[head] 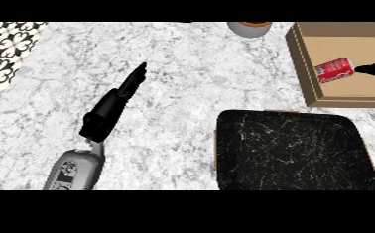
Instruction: Pick the can from the tray and place it in the cardboard box
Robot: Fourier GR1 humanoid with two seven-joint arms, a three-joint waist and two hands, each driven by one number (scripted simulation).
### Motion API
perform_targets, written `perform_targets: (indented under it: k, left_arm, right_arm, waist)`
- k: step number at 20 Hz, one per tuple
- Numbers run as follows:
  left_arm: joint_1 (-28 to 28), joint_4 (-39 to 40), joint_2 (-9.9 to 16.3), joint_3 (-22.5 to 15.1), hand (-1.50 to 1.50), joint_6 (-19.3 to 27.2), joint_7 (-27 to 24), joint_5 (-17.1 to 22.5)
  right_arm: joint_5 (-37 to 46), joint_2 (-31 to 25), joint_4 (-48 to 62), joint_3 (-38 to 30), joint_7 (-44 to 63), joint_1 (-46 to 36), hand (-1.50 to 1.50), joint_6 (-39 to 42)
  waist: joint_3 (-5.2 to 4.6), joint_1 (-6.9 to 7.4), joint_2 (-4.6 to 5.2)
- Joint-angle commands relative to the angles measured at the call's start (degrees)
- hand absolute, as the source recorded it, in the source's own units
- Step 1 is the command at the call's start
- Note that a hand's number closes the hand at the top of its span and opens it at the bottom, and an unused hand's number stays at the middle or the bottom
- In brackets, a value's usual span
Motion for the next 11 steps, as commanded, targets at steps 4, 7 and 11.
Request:
perform_targets:
  k: [4,7,11]
  left_arm:
    - [0.32,-0.20,-0.78,-0.50,0.00,0.83,0.23,-0.64]
    - [-0.48,1.00,0.19,0.80,0.00,0.64,-0.82,-0.47]
    - [0.31,-0.64,-0.05,0.38,0.00,0.23,0.73,0.00]
  right_arm:
    - [-11.04,-0.76,2.92,-11.14,-7.53,-0.19,-1.50,1.81]
    - [-16.32,-2.30,4.18,-16.29,-7.14,-1.38,-1.50,5.50]
    - [-20.96,-7.08,6.13,-20.83,-5.94,-0.84,-1.50,12.34]
  waist:
    - [0.22,-0.01,0.24]
    - [0.13,-0.64,0.10]
    - [0.11,-0.55,-0.02]
